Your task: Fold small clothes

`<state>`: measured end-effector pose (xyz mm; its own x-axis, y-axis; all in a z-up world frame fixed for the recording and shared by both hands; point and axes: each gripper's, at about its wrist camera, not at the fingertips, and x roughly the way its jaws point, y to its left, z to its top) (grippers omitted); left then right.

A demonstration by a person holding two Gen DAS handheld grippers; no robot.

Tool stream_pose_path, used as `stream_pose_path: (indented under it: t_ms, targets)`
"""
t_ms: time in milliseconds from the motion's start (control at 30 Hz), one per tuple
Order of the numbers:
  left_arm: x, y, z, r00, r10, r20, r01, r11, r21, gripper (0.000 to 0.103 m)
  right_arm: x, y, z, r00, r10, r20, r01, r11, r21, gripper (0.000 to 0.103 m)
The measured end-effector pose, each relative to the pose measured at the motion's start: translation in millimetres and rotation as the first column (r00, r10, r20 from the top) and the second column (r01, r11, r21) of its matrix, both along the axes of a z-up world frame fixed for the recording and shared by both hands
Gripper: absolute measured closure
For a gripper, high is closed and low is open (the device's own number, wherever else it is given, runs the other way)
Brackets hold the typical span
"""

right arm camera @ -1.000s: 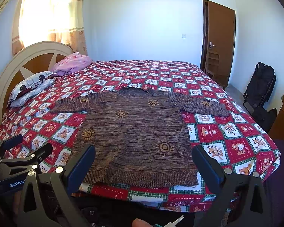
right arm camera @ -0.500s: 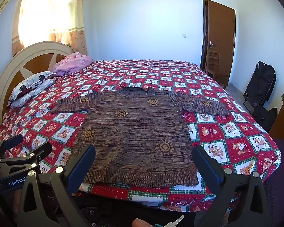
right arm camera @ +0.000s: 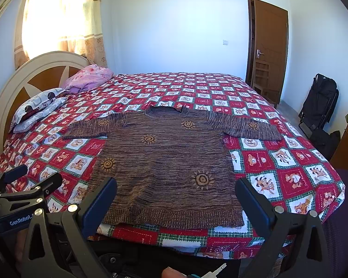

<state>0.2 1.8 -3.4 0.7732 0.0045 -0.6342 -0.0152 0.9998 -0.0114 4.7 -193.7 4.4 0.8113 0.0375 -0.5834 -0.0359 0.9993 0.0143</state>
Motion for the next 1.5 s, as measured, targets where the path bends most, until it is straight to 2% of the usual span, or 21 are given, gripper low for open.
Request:
stream_pose_path:
  t_ms: [1100,1267,1500]
  targets:
    - [2.1,1.4,-8.0,1.0,-0.008,-0.022,0.008,1.0,-0.001,0.0,5.1,3.2,-7.0,0.999,0.038,-0.038,-0.037,0.999,0.021,0.001]
    - [8.5,2.4,-10.2,0.999,-0.021,-0.039,0.021,1.0,-0.001,0.0,17.9,-7.3,-16.5,0.992,0.12,-0.05,-0.113,0.986,0.124,0.001]
    - [32.9,3.0,-20.0,0.997,-0.04,-0.064,0.043,0.997,0.057,0.0,59.5,-40.8,-41.2,0.986,0.12,-0.117,-0.085,0.959,0.27,0.001]
